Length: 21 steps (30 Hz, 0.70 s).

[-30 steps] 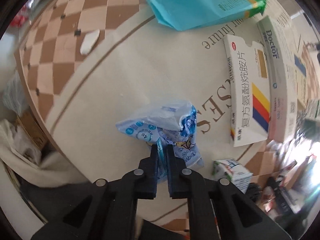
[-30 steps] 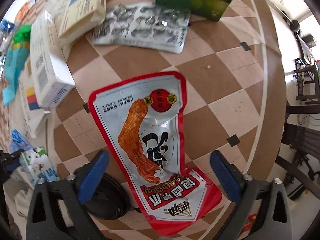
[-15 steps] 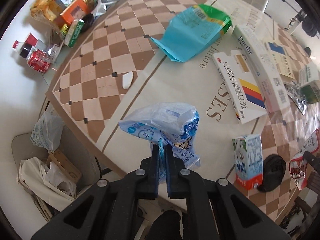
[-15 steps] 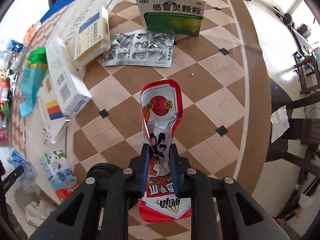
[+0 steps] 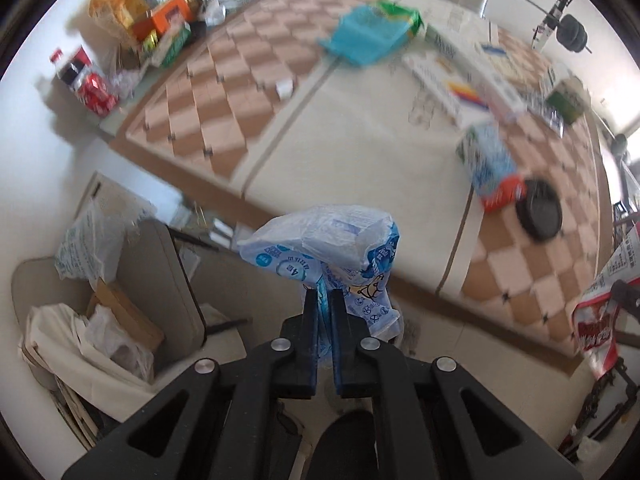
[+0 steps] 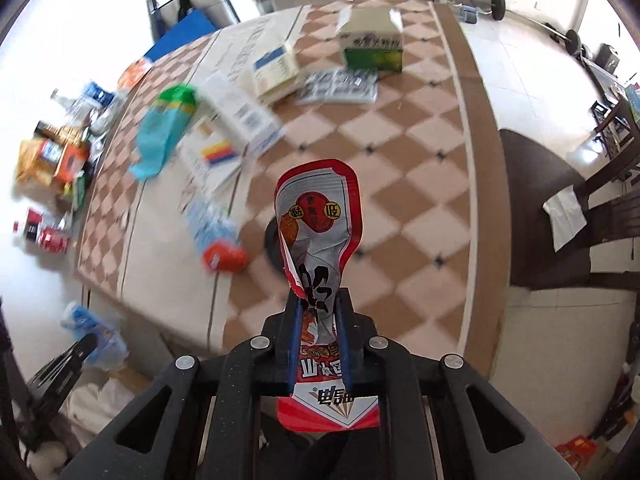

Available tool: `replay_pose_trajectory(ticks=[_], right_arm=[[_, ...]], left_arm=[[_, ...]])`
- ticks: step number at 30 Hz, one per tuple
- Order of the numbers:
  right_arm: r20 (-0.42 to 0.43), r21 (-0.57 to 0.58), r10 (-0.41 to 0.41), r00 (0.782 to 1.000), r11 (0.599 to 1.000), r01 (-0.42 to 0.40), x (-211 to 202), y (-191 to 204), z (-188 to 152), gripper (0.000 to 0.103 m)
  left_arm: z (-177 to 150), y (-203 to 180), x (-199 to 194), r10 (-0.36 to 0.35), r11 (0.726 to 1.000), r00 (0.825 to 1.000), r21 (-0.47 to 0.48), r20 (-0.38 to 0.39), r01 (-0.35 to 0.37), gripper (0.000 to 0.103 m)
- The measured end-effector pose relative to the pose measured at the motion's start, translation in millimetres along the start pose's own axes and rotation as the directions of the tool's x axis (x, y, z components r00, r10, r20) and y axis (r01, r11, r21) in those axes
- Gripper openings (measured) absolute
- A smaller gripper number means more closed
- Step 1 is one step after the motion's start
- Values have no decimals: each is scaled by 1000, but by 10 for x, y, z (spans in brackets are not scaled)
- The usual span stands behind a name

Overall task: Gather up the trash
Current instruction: 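Carry both wrappers to the white bin and open both tools to drop them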

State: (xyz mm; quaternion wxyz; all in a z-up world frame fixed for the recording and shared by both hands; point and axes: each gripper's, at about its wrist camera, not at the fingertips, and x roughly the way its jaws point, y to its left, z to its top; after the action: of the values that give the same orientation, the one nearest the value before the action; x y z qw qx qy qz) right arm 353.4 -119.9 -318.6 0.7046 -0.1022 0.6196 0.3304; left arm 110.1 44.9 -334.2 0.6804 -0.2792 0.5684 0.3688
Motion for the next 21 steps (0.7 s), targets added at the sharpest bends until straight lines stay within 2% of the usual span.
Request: replay_pose_trajectory(ticks=[5, 9, 12, 15, 17, 21], right_arm=[[-153, -65, 18, 988, 997, -28, 405, 221, -871, 17], [-271, -131, 5, 963, 991, -42, 1086, 310, -1460, 16], [-320, -154, -4, 948, 987, -48, 1714, 281, -1809, 16], [-351, -151, -5, 936, 987, -51, 2395, 191, -2088, 16], [-351, -159, -18, 936, 987, -40, 2807, 135, -2212, 16], [-367, -121, -12, 930, 992, -35, 3548, -58, -2310, 16]], left_arm=[[-520, 84, 633, -22, 1000, 989, -3, -145, 22, 3], [-800, 156, 1317, -36, 999, 971, -18, -236, 32, 3], [-960, 215, 1927, -64, 998, 954, -46, -292, 53, 3], [-1043, 253, 2554, -91, 995, 936, -76, -339, 69, 3], [-1077, 266, 2962, -127, 990, 918, -104, -375, 95, 3], [-1106, 227, 3585, -195, 978, 890, -148, -411, 146, 3]])
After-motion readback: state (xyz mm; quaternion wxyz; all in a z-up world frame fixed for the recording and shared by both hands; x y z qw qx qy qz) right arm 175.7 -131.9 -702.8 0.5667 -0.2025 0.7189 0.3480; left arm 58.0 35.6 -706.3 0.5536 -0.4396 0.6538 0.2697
